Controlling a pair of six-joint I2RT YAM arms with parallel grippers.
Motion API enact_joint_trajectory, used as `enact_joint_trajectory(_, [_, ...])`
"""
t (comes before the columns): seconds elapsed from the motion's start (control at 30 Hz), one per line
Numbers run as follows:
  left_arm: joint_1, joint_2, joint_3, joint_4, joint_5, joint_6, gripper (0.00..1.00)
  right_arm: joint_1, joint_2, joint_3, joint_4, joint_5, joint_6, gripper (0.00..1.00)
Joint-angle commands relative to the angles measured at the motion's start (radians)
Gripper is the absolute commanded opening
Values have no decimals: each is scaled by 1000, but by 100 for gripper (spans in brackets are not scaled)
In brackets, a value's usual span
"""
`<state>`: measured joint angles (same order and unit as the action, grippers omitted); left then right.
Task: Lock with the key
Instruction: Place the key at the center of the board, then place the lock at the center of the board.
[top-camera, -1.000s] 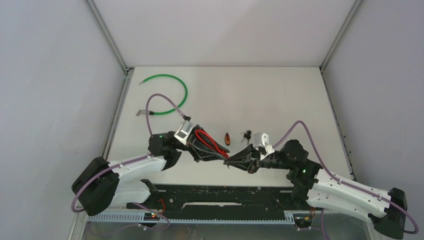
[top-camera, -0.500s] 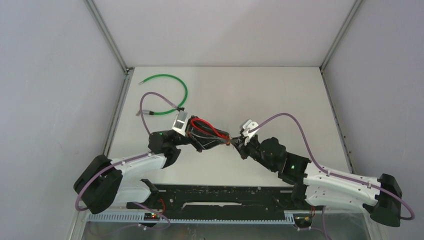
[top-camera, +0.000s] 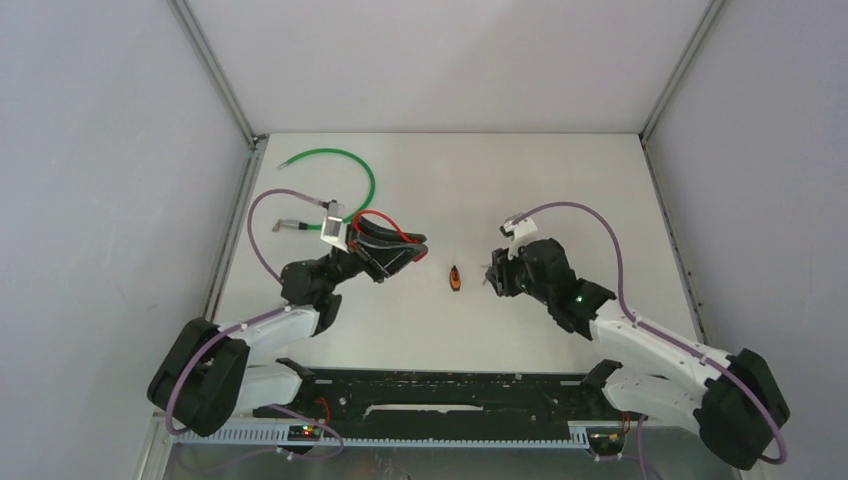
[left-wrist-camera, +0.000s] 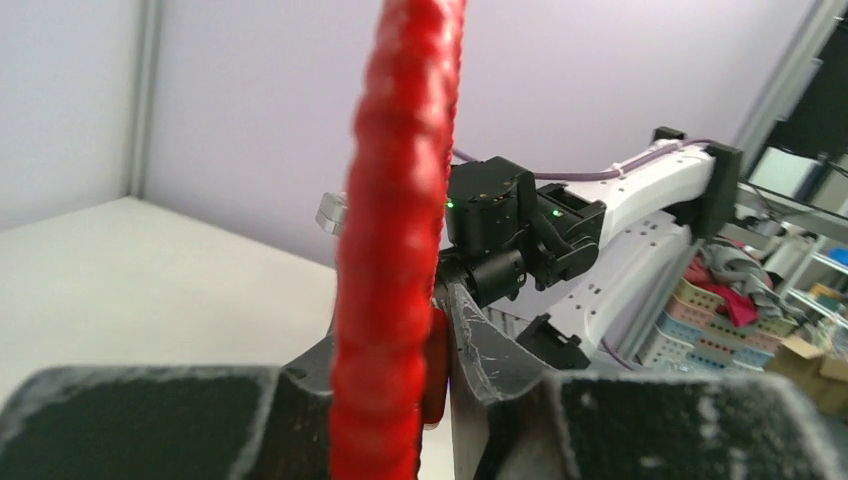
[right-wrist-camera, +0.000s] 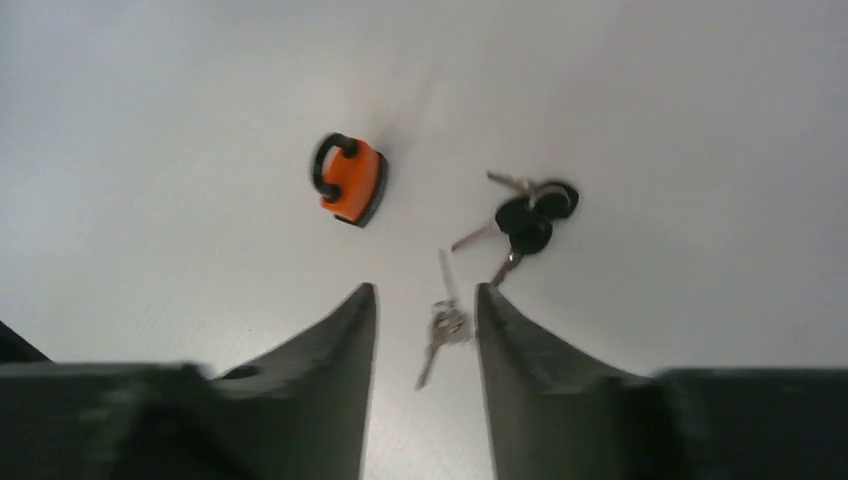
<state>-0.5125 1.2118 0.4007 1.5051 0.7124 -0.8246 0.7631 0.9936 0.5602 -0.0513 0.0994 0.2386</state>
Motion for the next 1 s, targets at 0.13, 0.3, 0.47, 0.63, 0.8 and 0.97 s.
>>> enact_joint_trajectory(0.13, [112, -171, -71, -487, -162, 191, 0, -147, 119, 79, -61, -85, 97, 68])
enact_joint_trajectory(0.3, [112, -168, 20, -1004, -428, 440, 0, -184, 137, 80, 31, 46, 153, 66])
enact_joint_trajectory(0.47, [110, 46, 172, -1246, -490, 412, 9, -218, 204, 81, 131, 188, 259, 65])
enact_joint_trajectory(0.63, [100, 231, 218, -1215, -475, 384, 15, -215, 286, 81, 143, 186, 305, 63])
enact_joint_trajectory(0.8, [81, 343, 273, -1240, -500, 376, 24, -223, 294, 81, 203, 201, 358, 61])
enact_joint_trajectory(0.97, [66, 380, 292, -1273, -532, 366, 30, -238, 319, 92, 359, 209, 365, 58])
